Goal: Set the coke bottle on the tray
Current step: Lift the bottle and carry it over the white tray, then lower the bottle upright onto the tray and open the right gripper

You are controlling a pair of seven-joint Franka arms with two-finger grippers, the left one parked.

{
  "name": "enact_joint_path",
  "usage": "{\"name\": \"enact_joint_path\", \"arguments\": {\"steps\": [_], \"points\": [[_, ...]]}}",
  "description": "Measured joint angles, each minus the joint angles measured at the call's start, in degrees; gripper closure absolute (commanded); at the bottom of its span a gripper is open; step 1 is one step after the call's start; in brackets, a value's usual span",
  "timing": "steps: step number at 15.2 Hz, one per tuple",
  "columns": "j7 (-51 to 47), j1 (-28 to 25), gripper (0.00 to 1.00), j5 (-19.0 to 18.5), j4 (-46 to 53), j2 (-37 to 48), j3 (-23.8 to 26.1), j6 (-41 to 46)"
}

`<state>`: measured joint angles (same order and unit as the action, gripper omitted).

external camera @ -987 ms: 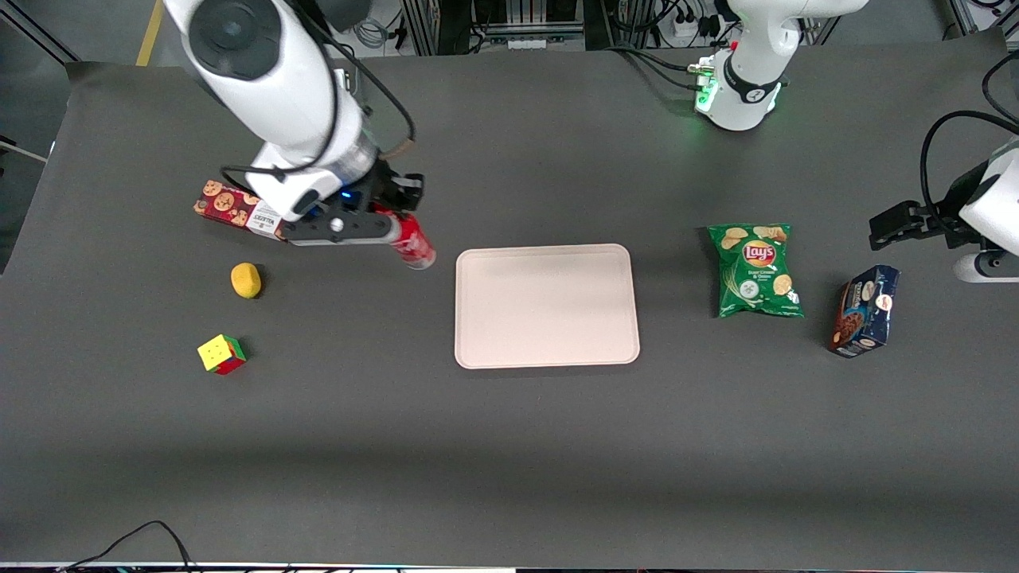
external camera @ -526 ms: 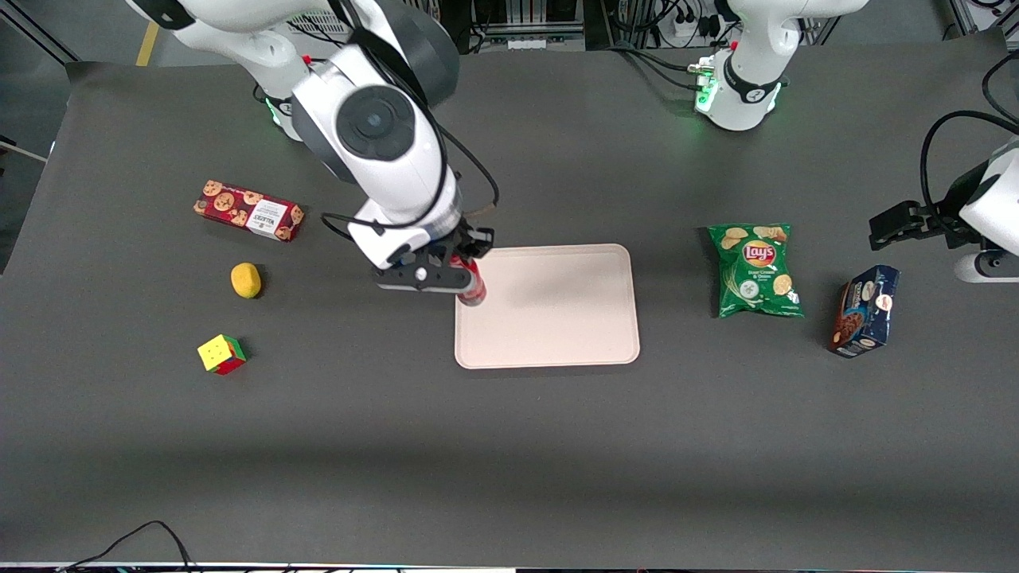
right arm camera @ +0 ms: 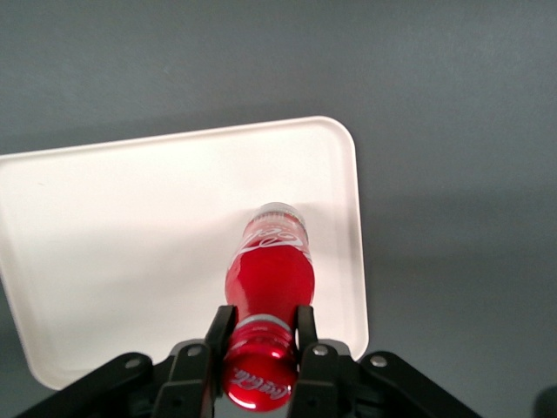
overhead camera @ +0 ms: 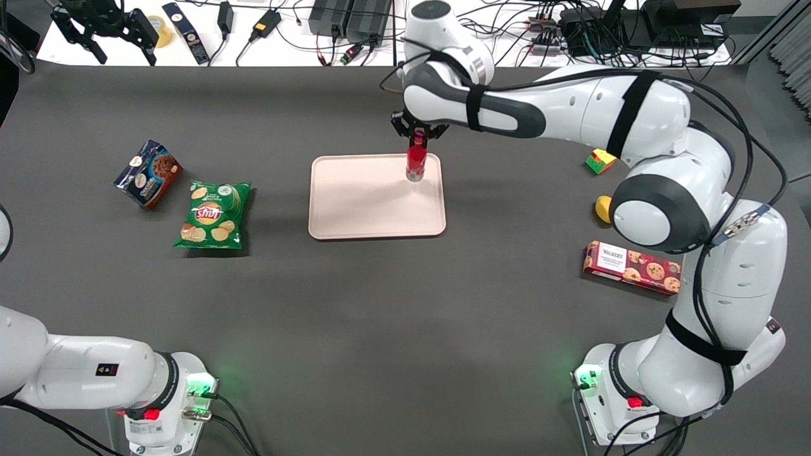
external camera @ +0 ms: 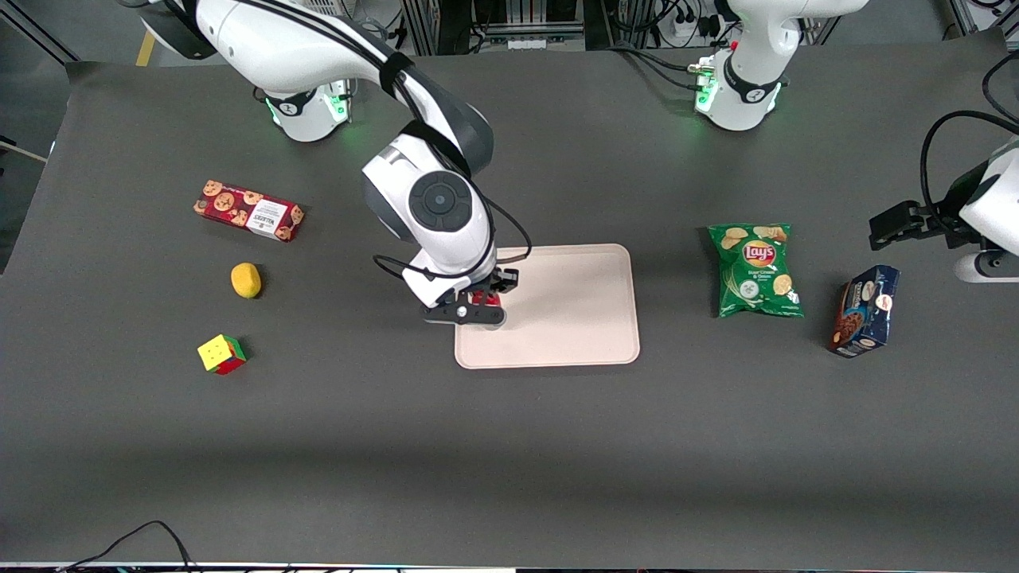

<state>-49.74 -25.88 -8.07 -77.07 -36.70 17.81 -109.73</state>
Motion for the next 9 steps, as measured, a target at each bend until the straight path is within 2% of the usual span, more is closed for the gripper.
{"name": "enact_joint_path", "arguments": {"steps": [9], "points": [[0.0,0.8,1.00,0.0,-5.1,-0.1,0.0,-2.6]]}}
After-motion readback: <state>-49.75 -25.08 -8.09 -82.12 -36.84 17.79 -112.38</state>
